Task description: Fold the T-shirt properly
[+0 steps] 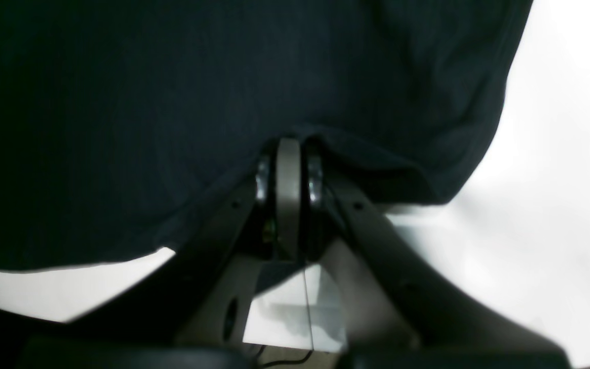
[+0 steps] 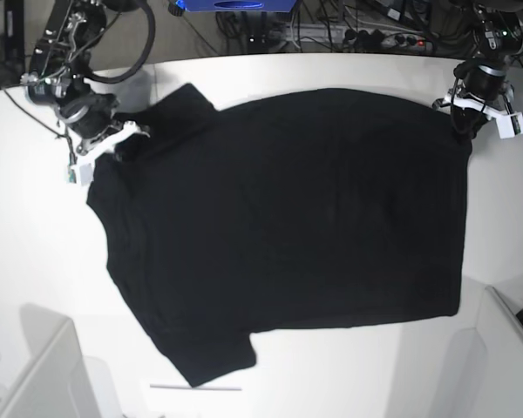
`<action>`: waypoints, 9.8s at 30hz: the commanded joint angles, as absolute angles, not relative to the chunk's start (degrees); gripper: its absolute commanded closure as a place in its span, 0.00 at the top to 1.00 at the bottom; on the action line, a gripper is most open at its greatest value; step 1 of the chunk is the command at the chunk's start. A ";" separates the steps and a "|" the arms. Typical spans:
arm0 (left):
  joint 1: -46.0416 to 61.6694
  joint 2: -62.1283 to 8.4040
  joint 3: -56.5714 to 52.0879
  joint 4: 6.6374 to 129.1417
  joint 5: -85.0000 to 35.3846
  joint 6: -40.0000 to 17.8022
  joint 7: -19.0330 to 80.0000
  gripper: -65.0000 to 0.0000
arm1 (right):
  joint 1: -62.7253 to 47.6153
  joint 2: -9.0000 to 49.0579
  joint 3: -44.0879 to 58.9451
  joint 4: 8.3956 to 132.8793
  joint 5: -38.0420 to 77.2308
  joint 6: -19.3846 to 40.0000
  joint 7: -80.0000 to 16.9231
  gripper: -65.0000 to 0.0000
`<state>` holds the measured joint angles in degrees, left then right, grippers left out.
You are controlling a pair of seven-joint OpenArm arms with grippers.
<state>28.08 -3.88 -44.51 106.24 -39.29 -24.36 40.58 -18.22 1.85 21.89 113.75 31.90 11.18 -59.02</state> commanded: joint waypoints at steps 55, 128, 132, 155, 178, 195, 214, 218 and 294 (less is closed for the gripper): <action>15.08 -7.52 -41.01 100.18 -39.96 -9.27 39.43 0.00 | 10.68 5.05 13.41 87.78 32.48 10.77 -56.13 0.00; 13.76 -7.34 -50.95 88.04 -40.04 -18.68 46.20 0.79 | -11.38 -2.77 32.31 100.00 33.10 8.13 -42.07 0.49; 10.59 -7.52 -50.95 84.26 -39.96 -18.51 46.20 0.79 | -11.65 -2.77 32.31 99.91 33.10 8.13 -42.07 0.49; 5.32 -7.52 -50.77 78.02 -39.96 -18.42 46.29 0.79 | -0.13 -3.82 38.81 79.52 32.57 8.13 -41.54 0.48; 5.32 -9.36 -46.20 76.97 -39.87 -18.42 46.73 0.00 | 0.66 -0.13 38.73 76.53 32.75 8.40 -39.60 0.00; 16.66 -11.12 -46.20 84.62 -40.22 -18.51 46.90 0.00 | -7.52 -0.31 39.34 89.80 32.84 8.13 -43.91 0.00; 25.19 -8.57 -46.20 93.23 -40.40 -18.68 46.90 0.00 | -16.84 -0.31 39.34 98.59 32.92 8.13 -44.09 0.00; 25.98 -7.87 -46.20 93.93 -40.31 -18.77 46.90 0.00 | -19.47 -0.31 39.25 101.05 33.01 8.13 -44.09 0.00; 29.49 -5.41 -60.62 112.04 -40.04 -18.77 46.81 0.00 | 7.87 10.24 18.59 87.43 32.48 8.31 -46.90 0.41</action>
